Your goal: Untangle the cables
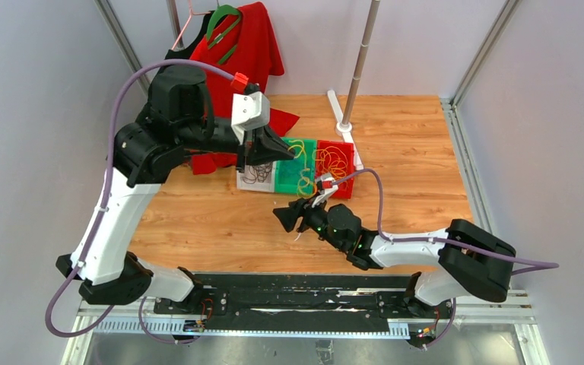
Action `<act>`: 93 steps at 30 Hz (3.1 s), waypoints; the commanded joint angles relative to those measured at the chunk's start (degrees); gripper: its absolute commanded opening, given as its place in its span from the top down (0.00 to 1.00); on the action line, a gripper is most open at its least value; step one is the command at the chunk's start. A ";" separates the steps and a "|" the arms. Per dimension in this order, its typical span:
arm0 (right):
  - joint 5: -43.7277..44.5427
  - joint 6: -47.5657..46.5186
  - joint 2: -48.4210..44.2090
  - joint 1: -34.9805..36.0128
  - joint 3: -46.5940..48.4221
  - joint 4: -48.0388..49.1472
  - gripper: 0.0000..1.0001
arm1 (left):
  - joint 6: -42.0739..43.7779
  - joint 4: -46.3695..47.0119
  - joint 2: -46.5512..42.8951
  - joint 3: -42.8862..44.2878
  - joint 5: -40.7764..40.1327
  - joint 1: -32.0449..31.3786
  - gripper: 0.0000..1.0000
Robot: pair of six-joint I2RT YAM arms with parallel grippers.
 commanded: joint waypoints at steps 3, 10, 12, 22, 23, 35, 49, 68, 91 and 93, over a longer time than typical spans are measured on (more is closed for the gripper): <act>6.69 0.20 -1.72 0.28 -2.93 -3.28 0.40 | 3.07 0.68 0.99 5.24 -4.07 0.60 1.00; 7.68 2.64 -6.40 -2.52 -7.82 -6.22 0.41 | 6.61 0.81 2.10 11.49 -9.19 0.63 1.00; 7.52 3.66 -7.98 -3.65 -8.68 -7.76 0.44 | 6.68 0.81 2.64 13.27 -9.66 0.62 1.00; -1.38 2.48 -21.48 -9.47 -11.51 -13.27 0.43 | 4.94 6.96 1.96 12.82 -12.30 0.63 1.00; -3.07 1.04 -23.33 -9.58 -10.33 -14.95 0.40 | 4.51 6.89 2.12 12.17 -12.06 0.63 1.00; -0.84 -10.23 -38.95 -19.49 7.56 -39.06 0.28 | 2.69 10.89 9.82 10.66 -14.39 -1.04 1.00; 17.34 -9.47 -42.14 -27.32 3.88 -46.34 0.28 | 3.42 25.77 24.54 14.56 -24.25 -2.36 1.00; 14.44 -5.33 -41.60 -32.60 1.10 -48.09 0.29 | 7.92 39.22 28.48 8.07 -26.13 -2.32 1.00; 10.60 -4.62 -42.90 -37.35 1.82 -50.91 0.31 | 9.81 19.60 40.32 7.40 -29.99 -3.96 1.00; 8.93 -4.21 -43.28 -38.87 2.38 -51.37 0.31 | 12.11 20.23 40.35 4.55 -32.14 -4.41 1.00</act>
